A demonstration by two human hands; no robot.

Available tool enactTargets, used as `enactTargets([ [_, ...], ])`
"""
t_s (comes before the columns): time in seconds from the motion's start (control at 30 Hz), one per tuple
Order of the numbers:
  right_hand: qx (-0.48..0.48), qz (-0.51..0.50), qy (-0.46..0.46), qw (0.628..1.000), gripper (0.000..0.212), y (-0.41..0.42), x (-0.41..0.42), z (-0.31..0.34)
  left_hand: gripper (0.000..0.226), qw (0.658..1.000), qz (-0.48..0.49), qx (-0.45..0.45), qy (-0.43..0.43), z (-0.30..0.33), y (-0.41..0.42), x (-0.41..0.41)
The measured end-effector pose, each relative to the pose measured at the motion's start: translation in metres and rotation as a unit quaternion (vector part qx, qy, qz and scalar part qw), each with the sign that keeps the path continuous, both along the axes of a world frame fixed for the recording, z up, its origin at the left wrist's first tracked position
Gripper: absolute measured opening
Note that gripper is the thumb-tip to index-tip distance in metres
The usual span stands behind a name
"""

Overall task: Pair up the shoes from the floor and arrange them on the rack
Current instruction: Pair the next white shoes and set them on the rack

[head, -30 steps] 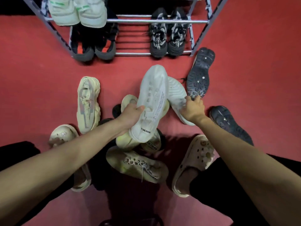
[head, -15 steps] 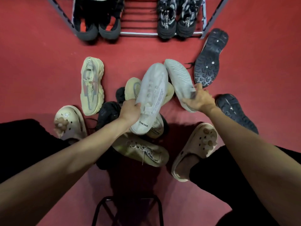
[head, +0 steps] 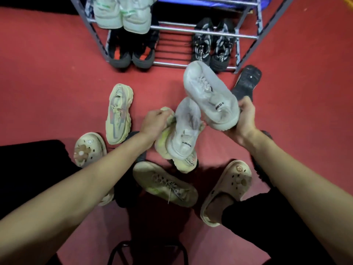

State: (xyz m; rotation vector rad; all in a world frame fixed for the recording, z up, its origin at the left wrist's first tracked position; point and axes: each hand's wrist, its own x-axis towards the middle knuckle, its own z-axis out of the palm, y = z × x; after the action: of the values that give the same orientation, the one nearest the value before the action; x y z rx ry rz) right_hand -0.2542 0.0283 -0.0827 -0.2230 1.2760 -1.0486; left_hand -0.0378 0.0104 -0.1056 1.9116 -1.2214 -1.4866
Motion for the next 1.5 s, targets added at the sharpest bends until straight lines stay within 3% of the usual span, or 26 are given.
enactTargets([
  [0.1,0.006,0.014,-0.006,1.000,0.052,0.005,0.022,0.005,0.040,0.990,0.060,0.069,0.106,0.017,-0.013,0.006],
  [0.23,-0.010,0.012,0.009,1.000,0.011,0.006,0.053,0.007,0.054,0.985,0.017,0.102,0.135,0.024,-0.013,0.015],
  [0.37,-0.018,-0.006,0.107,0.994,0.025,0.004,0.073,0.004,0.040,0.981,-0.013,0.085,0.175,0.024,-0.004,0.018],
  [0.43,-0.020,0.011,0.175,0.984,0.031,0.001,0.078,0.003,0.038,0.970,0.017,0.094,0.225,0.025,-0.001,0.018],
  [0.53,-0.070,0.085,0.263,0.959,0.055,-0.002,0.081,-0.001,0.023,0.957,0.061,0.093,0.268,0.027,-0.001,0.019],
  [0.63,-0.082,0.146,0.354,0.920,0.037,0.002,0.083,-0.003,0.019,0.960,0.101,0.088,0.245,0.025,-0.008,0.023],
  [0.73,-0.021,0.181,0.468,0.865,0.022,0.011,0.081,-0.011,0.012,0.974,0.116,0.059,0.184,0.020,-0.016,0.035],
  [0.8,0.054,0.224,0.511,0.829,0.042,0.019,0.079,-0.020,0.017,0.980,0.117,0.037,0.159,0.016,-0.019,0.044],
  [0.97,0.199,0.343,0.374,0.838,0.136,0.028,0.087,-0.037,0.028,0.972,0.054,0.048,0.222,0.007,-0.015,0.064],
  [1.07,0.217,0.364,0.354,0.834,0.149,0.029,0.098,-0.050,0.027,0.973,0.046,0.059,0.218,0.003,-0.013,0.067],
  [1.17,0.215,0.339,0.361,0.841,0.142,0.026,0.106,-0.059,0.023,0.977,0.056,0.070,0.192,0.005,-0.014,0.068],
  [1.3,0.184,0.326,0.413,0.830,0.117,0.016,0.094,-0.053,0.016,0.983,0.051,0.066,0.163,0.013,-0.019,0.060],
  [1.4,0.153,0.289,0.424,0.845,0.095,-0.003,0.066,-0.030,0.014,0.979,0.027,0.050,0.194,0.029,-0.023,0.045],
  [1.5,0.132,0.258,0.445,0.847,0.096,-0.020,0.032,0.000,0.019,0.974,0.005,0.012,0.226,0.050,-0.028,0.027],
])
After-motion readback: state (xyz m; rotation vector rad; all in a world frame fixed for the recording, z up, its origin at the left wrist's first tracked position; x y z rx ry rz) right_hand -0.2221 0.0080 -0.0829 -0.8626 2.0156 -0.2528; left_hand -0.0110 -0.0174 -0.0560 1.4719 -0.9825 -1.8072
